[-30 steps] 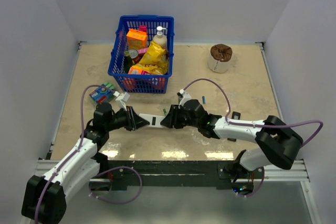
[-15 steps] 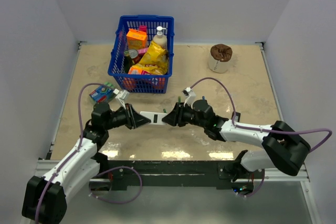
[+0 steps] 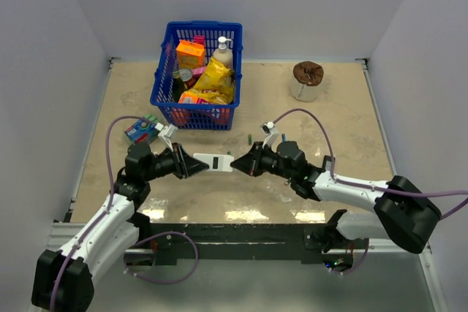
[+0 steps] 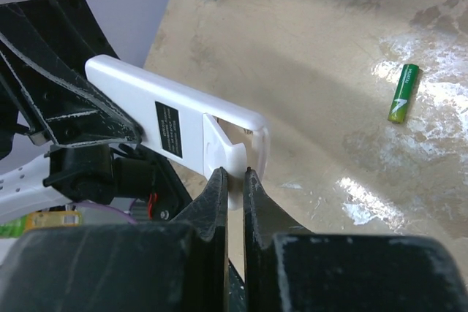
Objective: Load the batteries into the remote control
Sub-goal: Remove the battery cover from the remote control, then place the battery cover at the center of the board, then pick up the battery from the center of the board, then load the battery into the remote control.
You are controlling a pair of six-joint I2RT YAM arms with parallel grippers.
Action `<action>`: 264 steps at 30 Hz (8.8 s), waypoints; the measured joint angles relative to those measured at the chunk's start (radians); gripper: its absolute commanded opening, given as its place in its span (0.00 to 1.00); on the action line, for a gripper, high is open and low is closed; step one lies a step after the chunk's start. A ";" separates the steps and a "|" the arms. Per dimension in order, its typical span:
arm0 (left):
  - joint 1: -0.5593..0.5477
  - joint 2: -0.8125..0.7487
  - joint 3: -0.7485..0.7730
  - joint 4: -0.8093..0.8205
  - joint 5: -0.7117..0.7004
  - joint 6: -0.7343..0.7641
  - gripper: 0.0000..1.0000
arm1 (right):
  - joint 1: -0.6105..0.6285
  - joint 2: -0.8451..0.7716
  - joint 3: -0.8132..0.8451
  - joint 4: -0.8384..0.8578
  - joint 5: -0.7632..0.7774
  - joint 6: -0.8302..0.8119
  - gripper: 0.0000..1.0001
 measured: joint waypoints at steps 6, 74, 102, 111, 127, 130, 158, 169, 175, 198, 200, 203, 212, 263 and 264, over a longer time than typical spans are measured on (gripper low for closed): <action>-0.002 -0.006 0.002 -0.012 -0.008 -0.005 0.00 | -0.003 -0.035 -0.022 0.008 -0.003 -0.002 0.00; -0.016 0.196 0.089 -0.360 -0.276 0.072 0.04 | -0.084 0.354 0.018 0.220 -0.362 -0.019 0.00; -0.016 0.143 0.089 -0.412 -0.291 0.095 0.00 | -0.233 0.167 -0.063 -0.047 -0.254 -0.074 0.17; -0.016 0.137 0.089 -0.412 -0.292 0.098 0.00 | -0.223 0.020 0.092 -0.518 0.012 -0.263 0.47; -0.016 0.051 0.107 -0.435 -0.293 0.102 0.00 | 0.047 0.093 0.362 -0.884 0.336 -0.396 0.70; -0.016 0.016 0.108 -0.434 -0.291 0.102 0.00 | 0.046 0.098 0.396 -0.901 0.373 -0.386 0.85; -0.016 -0.117 0.021 -0.150 -0.144 0.107 0.00 | -0.183 0.093 0.409 -1.011 0.315 -0.286 0.65; -0.016 -0.256 -0.004 -0.175 -0.296 0.107 0.00 | -0.148 0.290 0.543 -0.902 0.262 -0.290 0.50; -0.016 -0.308 -0.004 -0.203 -0.343 0.107 0.00 | -0.040 0.393 0.615 -0.815 0.268 -0.283 0.37; -0.016 -0.420 -0.004 -0.293 -0.387 0.117 0.00 | 0.123 0.528 0.552 -0.627 0.534 -0.252 0.31; -0.016 -0.421 -0.004 -0.293 -0.389 0.118 0.00 | 0.130 0.542 0.560 -0.626 0.553 -0.259 0.31; -0.016 -0.421 -0.004 -0.293 -0.389 0.117 0.00 | 0.139 0.554 0.573 -0.627 0.572 -0.267 0.31; -0.016 -0.424 -0.004 -0.295 -0.390 0.117 0.00 | 0.154 0.617 0.617 -0.621 0.650 -0.285 0.32; -0.016 -0.272 -0.080 0.220 -0.298 -0.192 0.00 | 0.176 -0.022 0.397 -0.158 0.498 -0.402 0.00; -0.016 -0.272 -0.087 0.242 -0.297 -0.204 0.00 | 0.177 -0.022 0.391 -0.142 0.496 -0.404 0.00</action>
